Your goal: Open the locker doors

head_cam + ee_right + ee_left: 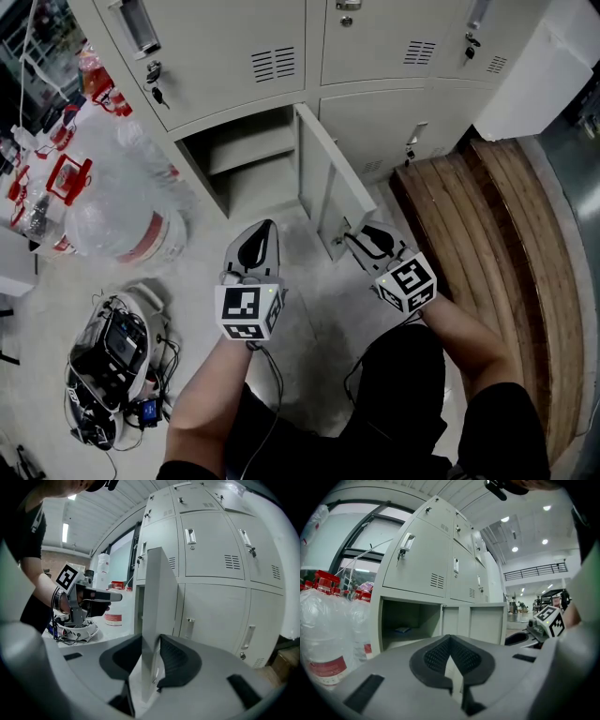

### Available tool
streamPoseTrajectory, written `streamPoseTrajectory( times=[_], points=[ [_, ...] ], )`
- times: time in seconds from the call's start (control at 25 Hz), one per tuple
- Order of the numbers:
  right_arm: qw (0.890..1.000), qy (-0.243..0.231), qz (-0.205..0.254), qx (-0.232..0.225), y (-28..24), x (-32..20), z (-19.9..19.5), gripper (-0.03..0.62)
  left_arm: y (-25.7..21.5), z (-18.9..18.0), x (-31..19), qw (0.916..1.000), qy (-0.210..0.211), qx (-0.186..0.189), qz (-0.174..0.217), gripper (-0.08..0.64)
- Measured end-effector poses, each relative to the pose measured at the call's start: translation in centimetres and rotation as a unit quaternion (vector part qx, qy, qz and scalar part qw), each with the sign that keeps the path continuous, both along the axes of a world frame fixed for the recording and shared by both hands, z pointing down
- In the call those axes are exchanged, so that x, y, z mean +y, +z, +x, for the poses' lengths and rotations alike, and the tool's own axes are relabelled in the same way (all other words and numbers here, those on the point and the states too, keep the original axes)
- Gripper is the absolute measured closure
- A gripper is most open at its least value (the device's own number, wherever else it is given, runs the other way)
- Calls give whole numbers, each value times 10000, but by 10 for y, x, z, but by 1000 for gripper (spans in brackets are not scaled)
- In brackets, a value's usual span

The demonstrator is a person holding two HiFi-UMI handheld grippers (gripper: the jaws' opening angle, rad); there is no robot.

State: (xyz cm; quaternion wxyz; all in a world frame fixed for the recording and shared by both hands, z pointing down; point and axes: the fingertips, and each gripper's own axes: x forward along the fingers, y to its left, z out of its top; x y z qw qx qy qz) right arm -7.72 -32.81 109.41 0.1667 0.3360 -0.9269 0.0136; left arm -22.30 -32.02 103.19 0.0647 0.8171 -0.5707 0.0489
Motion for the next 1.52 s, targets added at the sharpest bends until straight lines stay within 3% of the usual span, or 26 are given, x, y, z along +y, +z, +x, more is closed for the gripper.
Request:
streamPoseTrajectory(
  times=[0.36,0.72,1.08,1.24,1.36,1.48,1.52],
  points=[
    [9996,16,269,-83,-19,3,4,462,-2,2,0,10000,11,-35,32,561],
    [9966,156,647,-475,-65,6,10,462,-12,5,3,9999,24,29,107,561],
    [9865,246,1305,-954,-139,13,12,463,-51,12,14,9986,89,246,454,561],
    [9833,172,1518,-990,-165,17,4,465,-75,7,20,9967,51,520,618,561],
    [9835,96,1559,-916,-179,22,-5,487,-96,2,30,9943,-4,741,764,561],
    [9846,122,1542,-810,-191,22,-13,591,-113,-3,39,9936,-110,747,839,561],
    [9854,127,1512,-779,-195,23,-17,591,-116,-6,42,9940,-159,719,814,561]
  ],
)
